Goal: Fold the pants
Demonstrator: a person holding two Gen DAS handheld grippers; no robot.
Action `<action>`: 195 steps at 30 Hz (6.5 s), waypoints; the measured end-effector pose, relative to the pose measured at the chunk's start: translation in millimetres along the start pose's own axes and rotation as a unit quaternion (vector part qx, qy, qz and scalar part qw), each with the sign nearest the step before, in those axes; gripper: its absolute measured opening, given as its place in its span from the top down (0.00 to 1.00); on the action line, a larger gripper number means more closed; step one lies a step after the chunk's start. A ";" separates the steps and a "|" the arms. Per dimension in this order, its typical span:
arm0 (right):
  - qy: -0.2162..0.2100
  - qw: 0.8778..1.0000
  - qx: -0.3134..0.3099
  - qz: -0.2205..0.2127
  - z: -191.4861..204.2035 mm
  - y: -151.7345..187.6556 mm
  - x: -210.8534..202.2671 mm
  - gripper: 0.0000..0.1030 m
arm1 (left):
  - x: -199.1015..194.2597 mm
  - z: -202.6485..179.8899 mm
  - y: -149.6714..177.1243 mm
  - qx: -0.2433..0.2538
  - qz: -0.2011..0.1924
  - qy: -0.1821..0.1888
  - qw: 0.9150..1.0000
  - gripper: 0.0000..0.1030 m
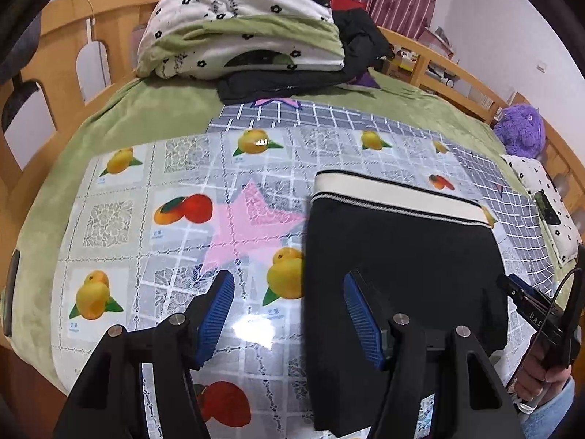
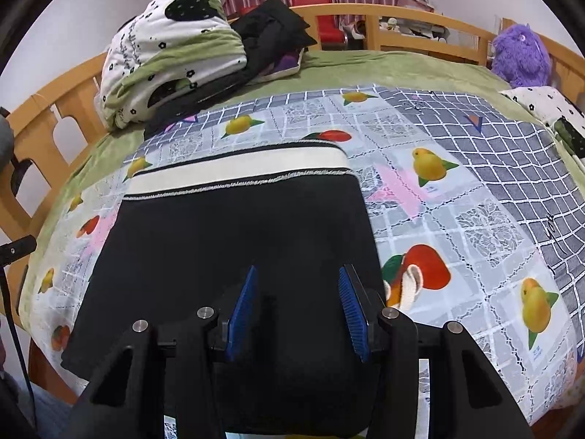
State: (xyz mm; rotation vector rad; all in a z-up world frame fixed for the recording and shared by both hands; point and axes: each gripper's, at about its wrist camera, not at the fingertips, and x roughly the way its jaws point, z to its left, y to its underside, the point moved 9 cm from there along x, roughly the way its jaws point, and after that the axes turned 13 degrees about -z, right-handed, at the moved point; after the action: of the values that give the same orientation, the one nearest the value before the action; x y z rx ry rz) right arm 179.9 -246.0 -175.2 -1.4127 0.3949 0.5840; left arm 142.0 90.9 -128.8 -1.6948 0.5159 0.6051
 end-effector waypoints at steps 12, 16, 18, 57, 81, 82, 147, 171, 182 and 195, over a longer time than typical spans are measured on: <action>0.005 1.000 -0.006 0.002 12.9 2.4 7.5 0.54 | -0.3 10.2 0.0 -0.018 0.004 0.004 1.000 0.42; 0.009 1.000 -0.001 0.008 8.6 5.1 7.7 0.54 | -0.2 6.3 0.1 -0.012 0.002 0.003 1.000 0.42; 0.009 1.000 0.002 0.001 6.5 3.1 3.2 0.54 | 1.1 5.2 0.9 -0.009 0.002 0.001 1.000 0.42; -0.050 0.999 -0.011 0.002 -53.4 52.7 -64.3 0.54 | -9.5 -31.6 136.5 0.093 0.014 0.033 0.995 0.85; -0.069 0.995 -0.076 0.015 -22.9 66.9 -25.9 0.54 | 9.4 -99.0 105.5 0.117 0.028 0.076 0.990 0.65; -0.064 0.994 -0.083 0.014 -24.3 71.3 -27.2 0.54 | 7.7 -96.3 112.5 0.126 0.025 0.071 0.989 0.64; -0.061 0.998 -0.009 0.016 -55.1 19.3 15.4 0.58 | 51.8 -37.2 66.0 0.122 0.070 0.003 0.990 0.48; -0.054 0.998 -0.039 -0.001 -41.7 57.2 -54.4 0.56 | -49.1 -30.2 96.4 0.046 -0.005 0.082 0.996 0.54; 0.006 0.998 -0.048 -0.026 -22.4 21.2 -93.3 0.39 | -88.2 -47.4 56.0 0.015 -0.055 0.025 0.998 0.37; 0.038 0.997 -0.039 -0.049 -10.3 16.5 -153.7 0.09 | -131.5 -65.9 45.2 0.029 -0.095 0.015 0.995 0.20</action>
State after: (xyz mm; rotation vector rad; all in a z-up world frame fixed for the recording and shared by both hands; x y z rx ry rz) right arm 48.1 -277.5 -100.1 -1.5238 0.3642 0.4700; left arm 20.3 19.2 -67.5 -1.6770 0.3846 0.4248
